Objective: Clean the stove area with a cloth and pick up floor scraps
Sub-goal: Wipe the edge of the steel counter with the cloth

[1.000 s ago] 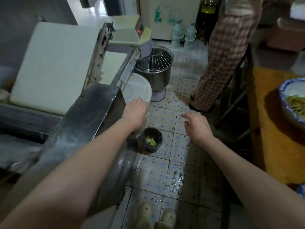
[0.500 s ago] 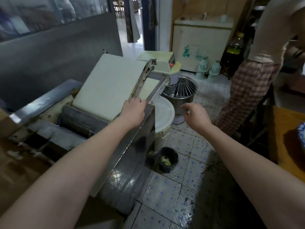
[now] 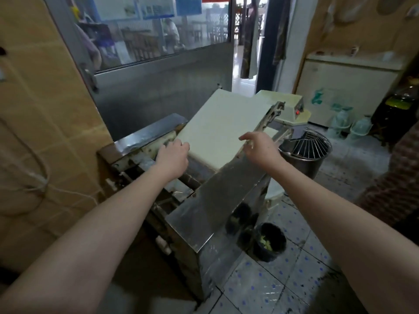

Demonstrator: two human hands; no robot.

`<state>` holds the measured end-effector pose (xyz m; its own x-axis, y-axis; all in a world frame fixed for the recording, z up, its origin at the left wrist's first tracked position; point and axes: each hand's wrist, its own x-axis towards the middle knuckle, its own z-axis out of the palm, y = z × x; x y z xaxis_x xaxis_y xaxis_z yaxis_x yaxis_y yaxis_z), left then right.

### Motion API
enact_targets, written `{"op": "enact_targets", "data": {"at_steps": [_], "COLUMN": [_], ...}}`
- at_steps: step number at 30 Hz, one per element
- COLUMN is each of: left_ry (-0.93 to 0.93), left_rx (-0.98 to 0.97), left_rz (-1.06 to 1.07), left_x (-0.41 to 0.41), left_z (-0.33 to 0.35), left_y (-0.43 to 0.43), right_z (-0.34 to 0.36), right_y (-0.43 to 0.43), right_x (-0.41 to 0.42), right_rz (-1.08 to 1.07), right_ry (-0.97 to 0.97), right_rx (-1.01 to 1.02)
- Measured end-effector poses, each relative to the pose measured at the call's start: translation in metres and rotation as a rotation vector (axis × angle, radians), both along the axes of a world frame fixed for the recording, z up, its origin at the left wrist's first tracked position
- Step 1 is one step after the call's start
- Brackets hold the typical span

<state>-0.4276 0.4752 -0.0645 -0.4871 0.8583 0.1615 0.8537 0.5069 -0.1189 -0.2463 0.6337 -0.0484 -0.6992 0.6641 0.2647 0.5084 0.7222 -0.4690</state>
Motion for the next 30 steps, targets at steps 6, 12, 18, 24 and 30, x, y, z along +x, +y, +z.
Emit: {"op": "enact_targets", "data": {"at_steps": [6,12,18,24,30], "left_ry": [0.020,-0.073,-0.054,-0.007,-0.037], "left_rx": [0.068,0.084,0.089,0.072,0.030], "left_rz": [0.184,0.506,0.704,0.902,1.104], "left_x": [-0.033,-0.044,-0.029,0.002,0.053], "left_z": [0.019,0.027,0.039,0.035,0.029], "left_y": [-0.047,-0.109,-0.147,-0.191,-0.261], "right_z": [-0.001,0.013,0.029,0.025,0.007], "right_y": [-0.013,-0.045,-0.068,-0.105,-0.175], "right_x": [-0.065,-0.124,-0.159,-0.178,-0.190], "right_rz": [0.151,0.475,0.688,0.881,1.106], "right_ry": [0.010,-0.041,-0.058,-0.025,-0.057], "right_rx": [0.014,0.134,0.225,0.279,0.332]}}
